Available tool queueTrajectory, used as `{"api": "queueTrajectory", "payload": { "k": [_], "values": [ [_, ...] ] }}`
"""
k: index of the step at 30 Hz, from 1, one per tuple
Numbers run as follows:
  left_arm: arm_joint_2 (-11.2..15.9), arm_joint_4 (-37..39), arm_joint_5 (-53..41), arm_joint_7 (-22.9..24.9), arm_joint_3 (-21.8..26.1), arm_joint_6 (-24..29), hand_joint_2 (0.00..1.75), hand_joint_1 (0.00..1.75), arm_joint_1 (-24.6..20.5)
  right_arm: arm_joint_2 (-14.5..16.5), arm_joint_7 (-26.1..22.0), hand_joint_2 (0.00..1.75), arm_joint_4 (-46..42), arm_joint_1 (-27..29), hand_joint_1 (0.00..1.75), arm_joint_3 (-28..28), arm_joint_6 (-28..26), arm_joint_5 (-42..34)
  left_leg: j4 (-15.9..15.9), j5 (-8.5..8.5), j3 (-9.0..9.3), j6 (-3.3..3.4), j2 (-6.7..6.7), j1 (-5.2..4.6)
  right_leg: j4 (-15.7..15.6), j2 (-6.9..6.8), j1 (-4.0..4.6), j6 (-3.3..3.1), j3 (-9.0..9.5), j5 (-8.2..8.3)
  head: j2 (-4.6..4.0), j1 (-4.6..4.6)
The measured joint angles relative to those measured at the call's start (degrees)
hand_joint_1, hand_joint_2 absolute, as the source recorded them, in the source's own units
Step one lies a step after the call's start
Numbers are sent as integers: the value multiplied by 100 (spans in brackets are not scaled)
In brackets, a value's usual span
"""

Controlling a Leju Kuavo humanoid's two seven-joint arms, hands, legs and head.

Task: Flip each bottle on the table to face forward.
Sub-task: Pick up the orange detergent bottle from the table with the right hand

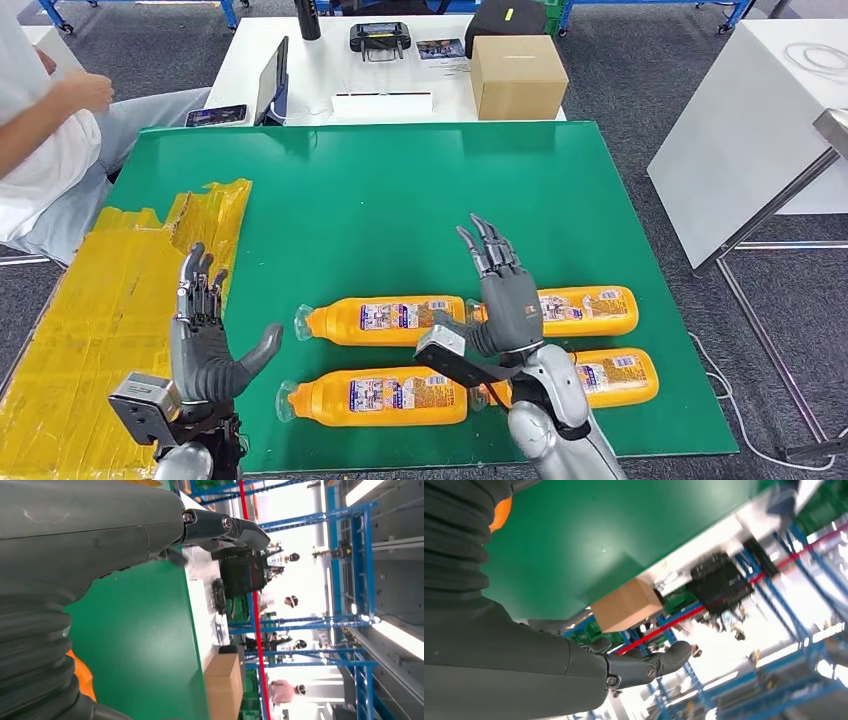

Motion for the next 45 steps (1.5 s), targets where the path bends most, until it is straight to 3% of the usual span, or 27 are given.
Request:
{"api": "queueTrajectory", "payload": {
  "k": [10, 21, 29, 39, 45],
  "values": [
    [-43, 0, 41, 22, 48, -182, 175, 0, -157, -65, 199, 175, 925, -649, 0, 490, 419, 397, 0, 0, -4, 0, -1, 0, 0, 0, -1, 0, -3, 0, 0, 0],
    [-53, 189, 111, 72, 14, -327, 175, 0, -510, 264, -43, 175, 2293, -1498, 0, 871, 1233, -638, 1, 3, -3, 1, 0, 0, 2, 0, 0, 2, -2, 2, 0, 0],
    [-86, 359, 114, 88, -35, -320, 175, 0, -644, 525, 252, 175, 2957, -1864, 0, 1023, 1258, -658, 2, 2, -5, 2, 0, 0, 2, 0, -1, 2, -5, 2, 0, 0],
    [-88, 416, 129, 103, -85, -316, 175, 0, -662, 641, 413, 175, 3328, -2034, 0, 1153, 1258, -594, 2, 2, -5, 2, 0, 0, 2, 0, -1, 2, -5, 2, 0, 0],
    [-105, 471, 135, 129, -119, -314, 175, 0, -676, 730, 838, 175, 3678, -2225, 0, 1271, 1290, -321, 2, 2, -4, 2, 2, 0, 2, 1, -1, 2, -5, 2, 0, 0]
  ]
}}
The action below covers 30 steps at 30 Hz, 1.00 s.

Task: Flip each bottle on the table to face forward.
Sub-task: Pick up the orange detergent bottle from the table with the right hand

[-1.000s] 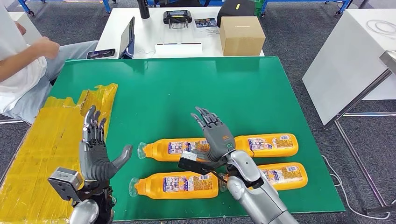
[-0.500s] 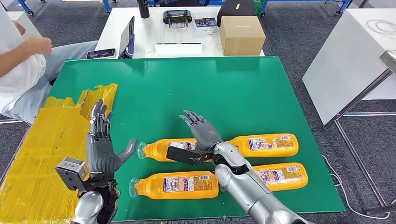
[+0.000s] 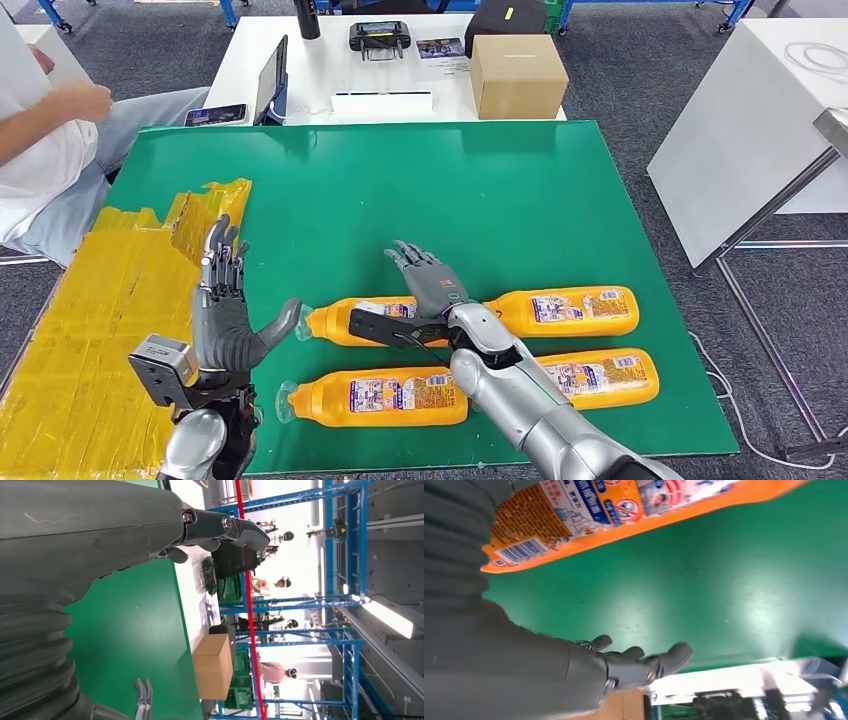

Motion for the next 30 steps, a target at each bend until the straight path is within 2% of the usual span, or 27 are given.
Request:
{"api": "queueTrajectory", "payload": {
  "k": [8, 20, 24, 30],
  "values": [
    [-27, 81, 7, 49, -1, 4, 175, 0, -10, 145, 17, 175, 409, -182, 0, 190, 116, 44, 0, 0, 7, 0, 0, 1, 0, 0, 1, 0, 6, 0, 0, 0],
    [-36, 185, 5, 80, 6, -1, 175, 0, -8, 155, 29, 175, 652, -200, 0, 415, 265, 50, 0, 0, 4, 0, -1, 0, 0, 0, 0, 0, 4, 0, 0, 0],
    [-44, 221, 5, 95, 13, -13, 175, 0, -8, 155, 79, 0, 717, -206, 0, 480, 310, 104, 0, 0, 4, 0, -1, 1, 0, 0, 0, 0, 4, 0, 0, 1],
    [-46, 274, 9, 103, 29, -13, 175, 0, -7, 155, -129, 0, 755, -205, 0, 539, 340, -77, 0, 0, 4, 0, -1, 1, 0, 0, 0, 0, 4, 0, 0, 0]
  ]
}}
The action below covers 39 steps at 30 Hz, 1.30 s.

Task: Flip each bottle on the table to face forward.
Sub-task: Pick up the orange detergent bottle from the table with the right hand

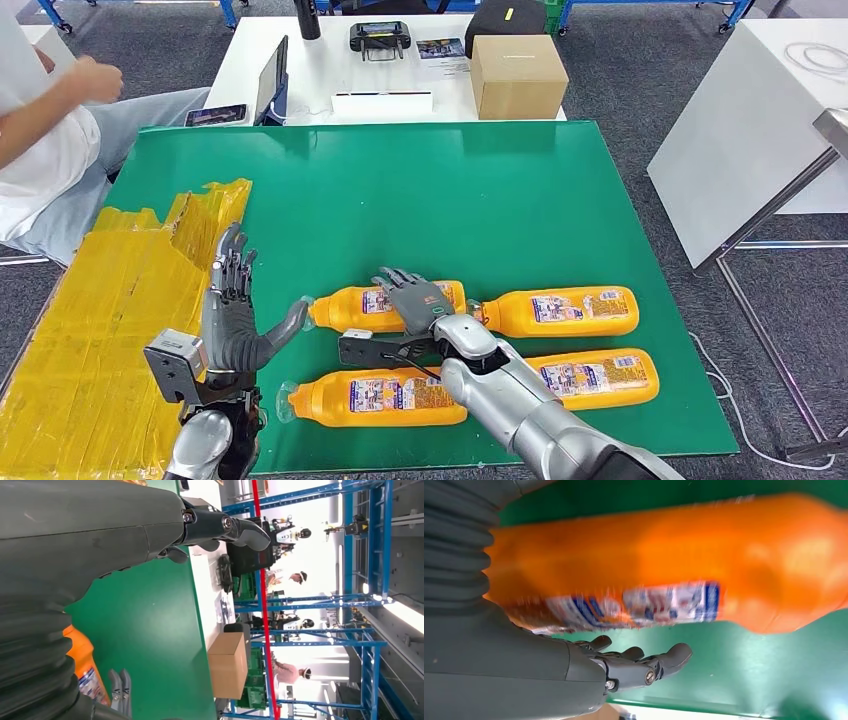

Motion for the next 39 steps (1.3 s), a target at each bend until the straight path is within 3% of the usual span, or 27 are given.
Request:
{"api": "queueTrajectory", "payload": {
  "k": [7, 16, 30, 31, 32, 34, 35, 36, 39],
  "values": [
    [-4, 34, 0, 4, 3, 1, 175, 0, 2, -1, -8, 0, -1, 0, 0, 50, 20, -10, 0, 0, -1, 0, 0, 0, 0, 0, 0, 0, -1, 0, 0, 0],
    [-14, 37, -7, 29, 16, 0, 175, 0, 8, -62, 582, 0, 46, -21, 0, 269, 15, 547, 0, 0, -1, 0, 0, 0, 0, 0, 0, 0, -1, 0, 0, 1],
    [-66, 79, -38, 105, 115, -75, 175, 0, 27, -74, 1127, 0, 357, -88, 0, 365, -76, 1181, 0, 0, 0, 0, -1, 0, 0, 0, 0, 0, 0, 0, 0, 1],
    [-71, 90, -39, 109, 121, -78, 175, 0, 27, -74, 1135, 44, 383, -95, 3, 365, -76, 1206, 0, 0, 0, 0, -1, 0, 0, 0, 0, 0, 0, 0, 0, 0],
    [-75, 99, -40, 114, 126, -81, 175, 0, 28, -74, 1141, 87, 407, -103, 17, 365, -76, 1224, 0, 0, 0, 0, 0, 0, 0, 0, 0, 0, 0, 0, 0, 0],
    [-78, 118, -43, 118, 135, -85, 175, 0, 28, -73, 1151, 175, 449, -124, 93, 365, -76, 1238, 0, 0, 0, 0, -1, 0, 0, 0, 0, 0, 0, 0, 0, 0],
    [-79, 125, -43, 120, 141, -87, 175, 0, 28, -72, 1152, 175, 466, -133, 134, 365, -76, 1239, 0, 0, 0, 0, -1, 0, 0, 0, 0, 0, 1, 0, 0, 0],
    [-80, 131, -44, 121, 146, -87, 175, 0, 29, -70, 1153, 175, 480, -140, 164, 364, -76, 1241, 0, 0, 1, 0, -1, 0, 0, 0, 0, 0, 1, 0, 0, 0],
    [-86, 137, -46, 129, 162, -91, 175, 0, 30, -66, 1140, 175, 510, -149, 175, 362, -72, 1261, 0, 0, 1, 0, -1, 0, 0, 0, -1, 0, 1, 0, 0, 0]
  ]
}}
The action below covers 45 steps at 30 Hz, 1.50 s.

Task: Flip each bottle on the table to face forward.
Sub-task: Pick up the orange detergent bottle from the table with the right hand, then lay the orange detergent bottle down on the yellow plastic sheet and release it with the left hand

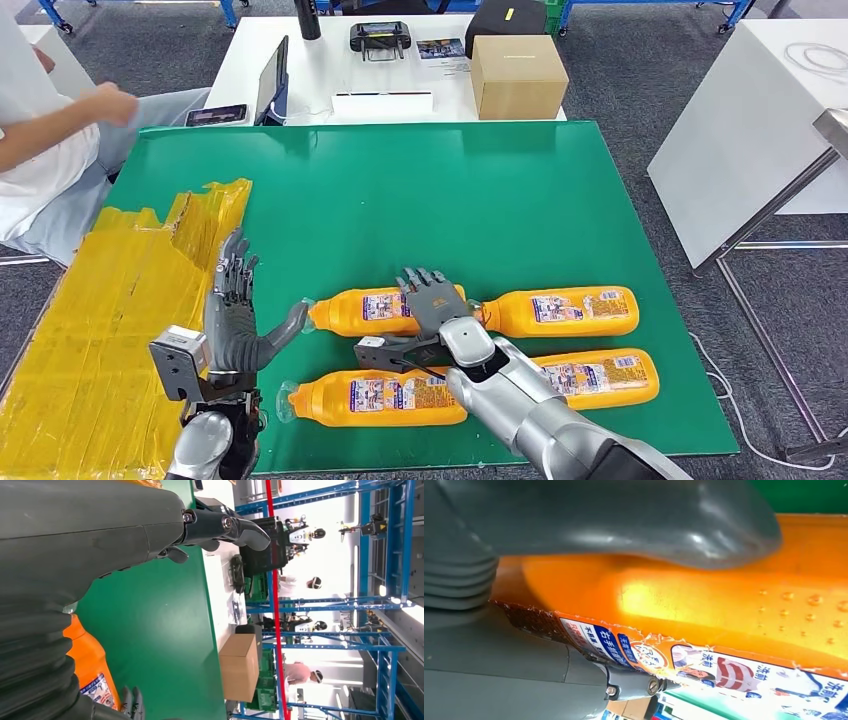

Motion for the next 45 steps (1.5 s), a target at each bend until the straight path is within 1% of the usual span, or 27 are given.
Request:
{"api": "queueTrajectory", "payload": {
  "k": [4, 9, 13, 15, 19, 23, 25, 29, 34, 36, 39, 41, 43, 44, 45],
  "values": [
    [-3, 2, -8, 10, 7, -3, 175, 0, 0, 20, -76, 175, 19, -21, 175, -31, -43, 20, 0, 0, 4, 0, 0, 0, 0, 0, 0, 0, 3, 0, 0, -1],
    [-3, 2, -16, 17, 10, -4, 175, 0, 4, 35, -251, 175, 31, -19, 175, -126, -311, -56, 0, 0, 6, 0, 0, 0, 0, 0, 0, 0, 6, 0, 0, 0],
    [-3, -1, -70, 20, 9, -13, 175, 0, 39, 47, -425, 175, -106, 110, 175, -293, -702, -175, 0, 0, 5, 0, 0, 0, 0, 0, 0, 0, 5, 0, 0, 1],
    [-3, -10, -107, 20, 5, -19, 175, 0, 66, 36, -556, 175, -320, 263, 175, -422, -1075, -253, 1, 0, 1, 0, 0, 0, 0, 0, 0, 0, 2, 0, 0, 1],
    [1, -83, -199, 4, -44, -30, 175, 0, 122, -25, -1098, 175, -1066, 706, 175, -770, -1923, -682, 1, -1, -6, 0, -2, 0, 0, -1, 0, 0, -6, -1, 0, 0],
    [17, -137, -298, -32, -143, -15, 175, 0, 144, -110, -1727, 175, -1932, 1183, 175, -1193, -2327, -1362, 0, -2, -10, 0, -2, 0, 0, -1, 0, 0, -10, -1, 0, 0],
    [33, -152, -335, -46, -201, 1, 175, 0, 150, -148, -1935, 175, -2303, 1390, 175, -1392, -2478, -1594, 0, -2, -11, 0, -1, -1, -1, -1, 0, 0, -10, -1, 0, 0],
    [54, -168, -367, -50, -257, 8, 175, 0, 158, -208, -2033, 175, -2757, 1615, 175, -1638, -2555, -1705, 0, -1, -10, 0, 0, -1, -1, 0, 0, 0, -9, 0, 0, 1],
    [61, -189, -368, -50, -318, 10, 175, 0, 166, -236, -2057, 175, -3019, 1745, 175, -1752, -2567, -1728, 1, -1, -9, 0, 0, 0, 0, 0, 0, 0, -9, 0, 0, 0],
    [66, -193, -373, -53, -337, 20, 175, 0, 167, -238, -2172, 175, -3104, 1798, 175, -1808, -2665, -1842, 1, -1, -10, 0, -1, 0, 0, 0, 0, 0, -10, 0, 0, 0],
    [80, -195, -390, -60, -375, 36, 175, 0, 167, -236, -2554, 175, -3311, 1933, 175, -1952, -2907, -2240, 1, -1, -12, 0, -1, 0, 0, -1, 0, 0, -11, -1, 0, 0],
    [96, -195, -400, -57, -427, 29, 175, 0, 163, -236, -2883, 175, -3493, 2045, 175, -2050, -2921, -2646, 0, -2, -13, 0, -1, -1, -1, -1, -1, 0, -13, -1, 0, 0],
    [119, -193, -352, -7, -503, -69, 175, 0, 143, -236, -3225, 175, -3664, 2157, 175, -2110, -2744, -3043, 0, -2, -14, 0, 0, -1, -1, 0, -1, 0, -14, -1, 0, 0],
    [133, -189, -237, 70, -549, -218, 175, 0, 120, -236, -3375, 175, -3734, 2205, 175, -2125, -2599, -3207, 0, -3, -14, 0, 0, -1, -1, 0, -1, 0, -15, -1, 0, 0],
    [149, -178, 9, 206, -597, -491, 175, 0, 86, -236, -3492, 175, -3781, 2245, 175, -2131, -2437, -3324, 0, -3, -14, 0, -1, -1, -1, -1, -1, 0, -15, -1, 0, 0]
  ]
}}
